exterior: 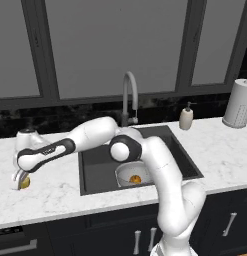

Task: Put the colander in the sink, put the kiwi, tangerine, peach in the colander, and turn on the sink faucet and pour water over the colander.

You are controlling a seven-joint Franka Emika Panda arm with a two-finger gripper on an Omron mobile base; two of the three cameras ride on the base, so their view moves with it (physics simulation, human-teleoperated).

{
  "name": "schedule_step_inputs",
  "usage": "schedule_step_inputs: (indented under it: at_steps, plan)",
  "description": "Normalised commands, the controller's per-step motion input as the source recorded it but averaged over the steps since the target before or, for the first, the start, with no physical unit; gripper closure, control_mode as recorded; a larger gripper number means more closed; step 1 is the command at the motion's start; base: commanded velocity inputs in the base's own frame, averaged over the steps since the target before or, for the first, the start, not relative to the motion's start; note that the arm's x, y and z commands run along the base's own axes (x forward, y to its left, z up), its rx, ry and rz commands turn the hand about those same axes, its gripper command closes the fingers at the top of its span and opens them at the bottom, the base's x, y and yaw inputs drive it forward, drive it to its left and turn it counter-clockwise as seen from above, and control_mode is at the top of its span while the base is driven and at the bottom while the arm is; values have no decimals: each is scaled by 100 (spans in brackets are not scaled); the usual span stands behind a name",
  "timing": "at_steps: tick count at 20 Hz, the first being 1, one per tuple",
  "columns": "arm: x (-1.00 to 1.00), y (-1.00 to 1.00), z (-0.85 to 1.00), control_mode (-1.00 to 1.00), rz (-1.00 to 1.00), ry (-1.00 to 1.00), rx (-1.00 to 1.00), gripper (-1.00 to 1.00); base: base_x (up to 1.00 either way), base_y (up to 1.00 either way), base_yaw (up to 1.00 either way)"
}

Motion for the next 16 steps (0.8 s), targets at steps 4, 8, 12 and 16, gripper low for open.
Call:
schedule_step_inputs:
  at_steps: [4,8,12,16]
  plan:
    - [-37,-67,1,-100,0,-7,0,100,0,0,0]
    - [-44,-98,11,-100,-7,-23,-2,100,0,0,0]
    - [-3,-100,24,-100,-23,-11,-2,100,0,0,0]
    - [11,-100,40,-100,-27,0,0,100,0,0,0]
